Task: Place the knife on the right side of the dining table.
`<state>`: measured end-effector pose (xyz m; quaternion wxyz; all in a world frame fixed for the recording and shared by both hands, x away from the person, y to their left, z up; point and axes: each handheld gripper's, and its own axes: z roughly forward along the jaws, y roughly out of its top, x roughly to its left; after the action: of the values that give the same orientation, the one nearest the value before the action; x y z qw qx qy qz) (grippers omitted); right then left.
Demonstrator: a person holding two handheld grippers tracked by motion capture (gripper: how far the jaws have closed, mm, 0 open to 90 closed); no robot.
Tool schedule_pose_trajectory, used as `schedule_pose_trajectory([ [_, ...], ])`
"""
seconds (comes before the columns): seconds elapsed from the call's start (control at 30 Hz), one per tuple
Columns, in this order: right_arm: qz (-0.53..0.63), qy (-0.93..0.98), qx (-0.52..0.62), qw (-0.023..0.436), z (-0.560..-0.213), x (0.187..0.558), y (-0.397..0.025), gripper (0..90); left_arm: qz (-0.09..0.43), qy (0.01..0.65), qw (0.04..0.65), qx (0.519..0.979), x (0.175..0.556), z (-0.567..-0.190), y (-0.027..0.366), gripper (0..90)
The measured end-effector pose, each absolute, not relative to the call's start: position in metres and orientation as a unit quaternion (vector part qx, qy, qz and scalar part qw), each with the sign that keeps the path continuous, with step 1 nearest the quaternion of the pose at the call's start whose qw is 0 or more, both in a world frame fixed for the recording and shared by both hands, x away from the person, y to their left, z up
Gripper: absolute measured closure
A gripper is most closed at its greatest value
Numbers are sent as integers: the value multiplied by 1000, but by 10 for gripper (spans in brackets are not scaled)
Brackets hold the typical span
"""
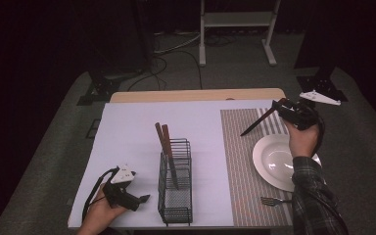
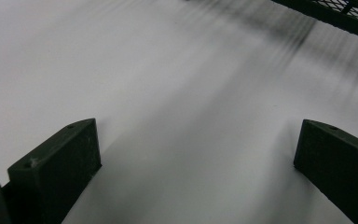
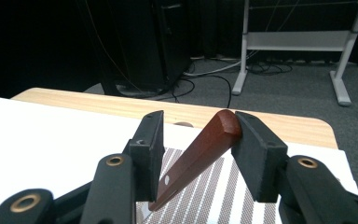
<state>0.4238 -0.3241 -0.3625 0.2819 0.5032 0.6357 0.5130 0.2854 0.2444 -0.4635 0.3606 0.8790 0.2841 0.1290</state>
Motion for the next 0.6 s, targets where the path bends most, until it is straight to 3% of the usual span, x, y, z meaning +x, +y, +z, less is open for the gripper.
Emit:
schedule_pose_trajectory([
  [0.6, 499, 629, 527, 279, -381, 420, -345, 528, 129, 284, 361, 879, 285, -463, 244, 0],
])
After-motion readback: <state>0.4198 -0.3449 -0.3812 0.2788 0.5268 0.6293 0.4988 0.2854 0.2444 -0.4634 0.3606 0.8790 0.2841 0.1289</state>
